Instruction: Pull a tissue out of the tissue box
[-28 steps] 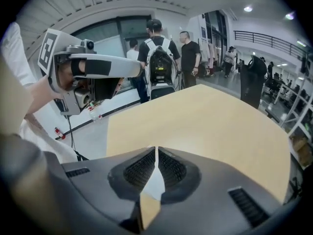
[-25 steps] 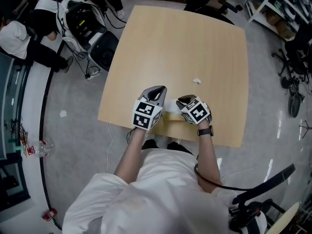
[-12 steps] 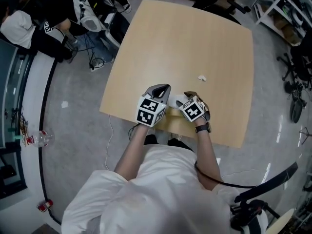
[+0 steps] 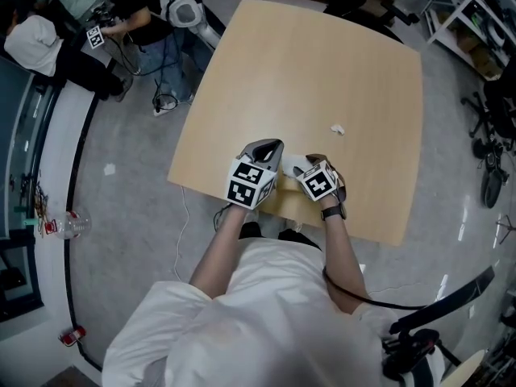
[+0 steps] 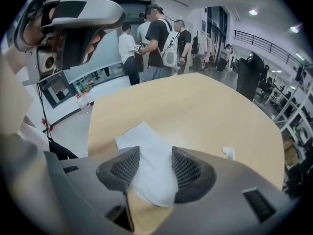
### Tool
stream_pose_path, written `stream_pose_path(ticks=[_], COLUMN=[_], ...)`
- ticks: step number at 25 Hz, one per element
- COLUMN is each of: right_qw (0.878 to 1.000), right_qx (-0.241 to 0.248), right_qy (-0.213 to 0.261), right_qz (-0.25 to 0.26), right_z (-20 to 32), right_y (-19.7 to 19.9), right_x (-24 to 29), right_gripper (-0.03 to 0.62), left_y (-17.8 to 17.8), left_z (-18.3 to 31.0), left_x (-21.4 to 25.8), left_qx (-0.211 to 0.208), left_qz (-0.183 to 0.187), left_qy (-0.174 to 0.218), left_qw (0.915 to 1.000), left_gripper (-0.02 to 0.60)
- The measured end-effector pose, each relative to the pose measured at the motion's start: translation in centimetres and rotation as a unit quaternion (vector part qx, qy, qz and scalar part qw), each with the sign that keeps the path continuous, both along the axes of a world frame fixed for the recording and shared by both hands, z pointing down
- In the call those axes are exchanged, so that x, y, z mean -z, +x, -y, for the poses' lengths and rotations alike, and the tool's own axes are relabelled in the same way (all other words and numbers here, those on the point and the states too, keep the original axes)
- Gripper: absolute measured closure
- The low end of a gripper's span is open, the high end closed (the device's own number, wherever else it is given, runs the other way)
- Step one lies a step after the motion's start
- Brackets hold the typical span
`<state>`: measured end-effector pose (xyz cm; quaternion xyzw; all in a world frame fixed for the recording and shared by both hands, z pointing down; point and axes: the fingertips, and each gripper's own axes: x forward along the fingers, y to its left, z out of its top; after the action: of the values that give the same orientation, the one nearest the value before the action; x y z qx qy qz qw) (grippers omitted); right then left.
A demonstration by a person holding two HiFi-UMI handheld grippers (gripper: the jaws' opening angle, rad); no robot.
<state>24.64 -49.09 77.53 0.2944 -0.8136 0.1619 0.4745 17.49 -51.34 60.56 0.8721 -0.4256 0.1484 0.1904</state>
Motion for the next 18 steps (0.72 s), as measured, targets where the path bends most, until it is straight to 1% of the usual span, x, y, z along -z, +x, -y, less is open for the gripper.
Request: stream_pose_path(ticks=[6,8,12,15,18], right_qw=[1.000,1.000,1.000,1.000,0.999], right_qx=[0.008,0.011,0.027,0.024,0.008], right_qy=[-0.003,-0.002,-0.005,-0.012,-0.015], right_qz=[-0.002,-0.005,-0.005,0.013,0.033], right_z=[0.1,0.1,-0.1,-0.4,-0.2], right_y=[0.0,0.0,-0.3,-0.4,-0.5], right_x=[-0.2,-0.2,-0.1,-0.1,0.7], right_gripper=[0.385,0.396,0.472,0.580,0.580], left_y=[-0.2,-0.2,-0.2,0.2,0.4], left_z=[0.3,0.5,0.9,1.0,1.1], left_x=[0.0,0.1,0.2,0.0,0.2], left_qx=[0.002,0.002,0.002,0.000,-0.002], left_qz=[0.001,-0.001,-0.002,-0.002,-0.003], left_qy=[0.001,0.002,0.002,0.003,0.005], left_qw=[1.0000,1.0000,1.0000,1.0000,1.0000], left_gripper=[0.580,0.580,0.580,0.580,0.580])
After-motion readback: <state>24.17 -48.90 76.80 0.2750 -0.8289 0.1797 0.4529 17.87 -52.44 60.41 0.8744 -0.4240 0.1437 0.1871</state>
